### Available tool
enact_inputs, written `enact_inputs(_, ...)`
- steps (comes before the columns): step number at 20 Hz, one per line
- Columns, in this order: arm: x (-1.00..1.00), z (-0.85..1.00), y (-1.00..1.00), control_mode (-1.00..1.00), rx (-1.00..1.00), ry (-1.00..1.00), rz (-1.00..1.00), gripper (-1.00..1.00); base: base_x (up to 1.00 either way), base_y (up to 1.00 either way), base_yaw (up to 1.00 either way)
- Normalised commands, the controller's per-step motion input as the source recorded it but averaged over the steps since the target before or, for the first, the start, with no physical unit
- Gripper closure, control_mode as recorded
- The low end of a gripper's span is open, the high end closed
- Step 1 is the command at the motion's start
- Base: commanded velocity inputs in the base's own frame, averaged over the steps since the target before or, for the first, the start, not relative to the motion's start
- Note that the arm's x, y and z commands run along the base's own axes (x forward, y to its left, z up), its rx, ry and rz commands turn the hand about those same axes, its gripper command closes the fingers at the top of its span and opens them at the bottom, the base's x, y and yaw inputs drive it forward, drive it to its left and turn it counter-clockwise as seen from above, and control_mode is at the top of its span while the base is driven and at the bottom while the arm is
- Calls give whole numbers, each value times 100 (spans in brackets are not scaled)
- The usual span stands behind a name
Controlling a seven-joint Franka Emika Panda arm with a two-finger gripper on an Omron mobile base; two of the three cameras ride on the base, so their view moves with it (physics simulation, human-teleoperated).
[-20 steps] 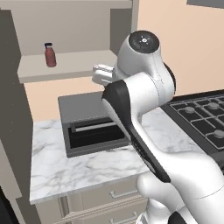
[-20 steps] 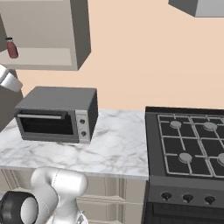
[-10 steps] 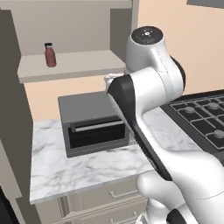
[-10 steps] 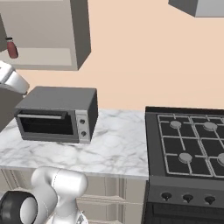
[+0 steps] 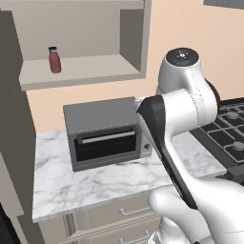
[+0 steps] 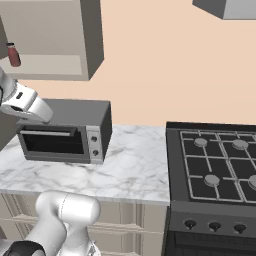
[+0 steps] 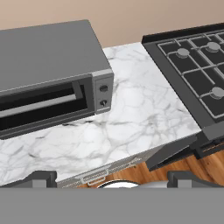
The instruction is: Sort all alcoholic drinks to one cabinet, and non-alcoholic drinks to the other.
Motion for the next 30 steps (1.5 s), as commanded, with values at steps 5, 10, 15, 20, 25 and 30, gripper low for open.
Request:
enact_inputs(5,0,-24,-3,-100,-1,3,0,-100,0,0,0)
enact_inputs(10,-3,-2,-9,100,0,1,0,-100,-6,-8,0)
enact_inputs(15,0,0,0,100,0,0,0,-100,-90,-81,0)
enact_inputs(20,0,0,0,100,0,0,0,-100,-59,-100,0)
enact_inputs(25,0,0,0,100,0,0,0,-100,0,-100,0)
enact_inputs(30,0,0,0,100,0,0,0,-100,11,-100,0)
